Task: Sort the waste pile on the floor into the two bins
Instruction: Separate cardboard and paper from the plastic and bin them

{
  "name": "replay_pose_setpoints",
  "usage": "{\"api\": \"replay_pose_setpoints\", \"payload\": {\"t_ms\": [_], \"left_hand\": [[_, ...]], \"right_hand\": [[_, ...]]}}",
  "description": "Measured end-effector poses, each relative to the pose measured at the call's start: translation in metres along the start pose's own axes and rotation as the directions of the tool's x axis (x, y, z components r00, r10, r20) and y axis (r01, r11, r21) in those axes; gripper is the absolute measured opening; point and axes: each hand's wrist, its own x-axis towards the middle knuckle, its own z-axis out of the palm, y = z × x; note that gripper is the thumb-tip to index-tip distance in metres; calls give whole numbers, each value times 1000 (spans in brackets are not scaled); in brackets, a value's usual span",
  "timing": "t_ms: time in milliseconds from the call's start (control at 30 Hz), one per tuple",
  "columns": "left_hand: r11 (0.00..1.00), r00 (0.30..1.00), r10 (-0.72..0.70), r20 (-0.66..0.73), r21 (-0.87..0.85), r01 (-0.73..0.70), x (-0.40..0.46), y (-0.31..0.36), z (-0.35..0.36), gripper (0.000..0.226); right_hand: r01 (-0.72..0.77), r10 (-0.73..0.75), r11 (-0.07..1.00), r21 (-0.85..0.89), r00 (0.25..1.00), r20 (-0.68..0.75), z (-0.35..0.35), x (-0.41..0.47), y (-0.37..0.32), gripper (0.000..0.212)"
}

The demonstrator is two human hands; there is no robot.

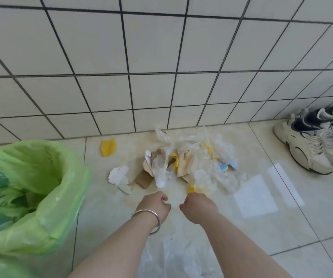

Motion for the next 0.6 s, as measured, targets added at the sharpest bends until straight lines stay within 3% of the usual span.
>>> {"api": "replay_pose_setpoints", "payload": {"t_ms": [133,367,500,600], "left_hand": [[1000,999,4,-40,-18,-5,31,-3,1,29],[999,919,-35,-392,-40,22,85,-16,-9,15],[1000,908,-24,-418,-11,22,106,-8,2,37],[989,905,-75,-419,87,123,118,4,13,59]], "right_hand": [[7,-7,999,34,1000,1,5,34,-7,28],[71,-61,988,135,995,-74,21,80,-9,31],[82,-74,991,108,994,-77,26,96,-3,27],[63,-51,988,138,995,-84,26,107,0,26]]}}
